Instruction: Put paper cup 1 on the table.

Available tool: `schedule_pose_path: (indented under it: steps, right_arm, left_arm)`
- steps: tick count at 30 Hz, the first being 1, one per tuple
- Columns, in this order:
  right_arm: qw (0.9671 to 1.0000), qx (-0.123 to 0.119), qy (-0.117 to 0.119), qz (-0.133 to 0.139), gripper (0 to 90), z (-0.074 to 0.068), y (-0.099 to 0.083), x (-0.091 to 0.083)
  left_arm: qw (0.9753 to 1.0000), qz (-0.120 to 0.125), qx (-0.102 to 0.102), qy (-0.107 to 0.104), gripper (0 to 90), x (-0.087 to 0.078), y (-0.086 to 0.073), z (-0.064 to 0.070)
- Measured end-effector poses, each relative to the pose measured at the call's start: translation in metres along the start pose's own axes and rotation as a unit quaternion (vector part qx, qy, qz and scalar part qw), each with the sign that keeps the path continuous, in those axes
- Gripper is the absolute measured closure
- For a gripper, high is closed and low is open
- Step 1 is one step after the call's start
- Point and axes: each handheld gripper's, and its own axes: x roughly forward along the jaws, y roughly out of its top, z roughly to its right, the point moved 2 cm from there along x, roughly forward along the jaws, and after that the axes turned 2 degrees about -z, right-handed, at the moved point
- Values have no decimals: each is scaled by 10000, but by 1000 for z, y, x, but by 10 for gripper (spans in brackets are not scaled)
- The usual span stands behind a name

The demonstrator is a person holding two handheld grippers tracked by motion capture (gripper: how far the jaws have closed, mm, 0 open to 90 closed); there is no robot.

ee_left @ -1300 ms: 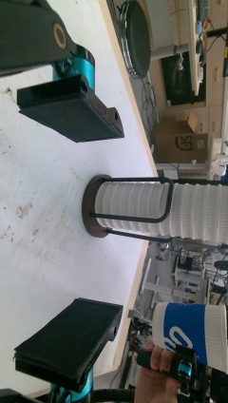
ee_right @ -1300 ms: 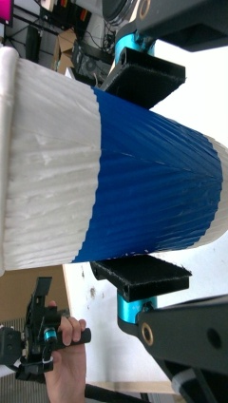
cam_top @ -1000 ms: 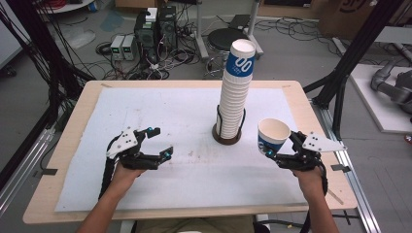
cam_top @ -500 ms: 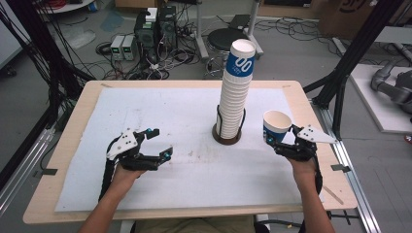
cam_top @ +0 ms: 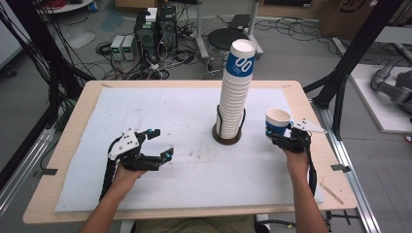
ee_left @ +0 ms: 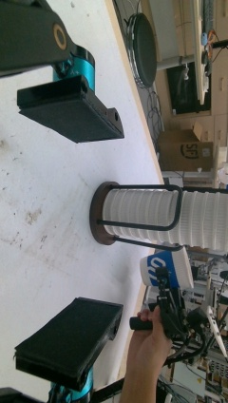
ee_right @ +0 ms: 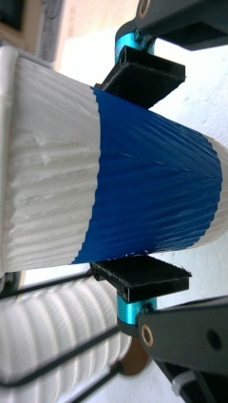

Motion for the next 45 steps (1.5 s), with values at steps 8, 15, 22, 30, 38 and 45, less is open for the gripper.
schedule_pose_path:
  steps: [8, 15, 22, 30, 38, 45]
  right_arm:
    - [9988, 89, -121, -464, 265, 4, -8, 9]
    - [9978, 29, -89, -650, 251, 5, -12, 6]
    - [9965, 188, 51, -808, 233, 10, -16, -3]
    - [9953, 6, 254, -935, 199, 9, -19, -10]
    - [9948, -123, 330, -955, 187, 9, -22, -27]
    - [9957, -93, 410, -823, 187, 5, -23, -52]
  left_arm:
    - [10000, -42, 33, 3, 152, 0, 0, 0]
    - [10000, -50, 10, 12, 153, -1, -1, -1]
    - [10000, -81, -42, 20, 153, -1, -2, -2]
    - [9999, -106, -93, 38, 153, -1, -3, -3]
    - [9997, -129, -137, 124, 153, -3, -2, -6]
    - [9995, -104, -193, 213, 152, -5, -2, -9]
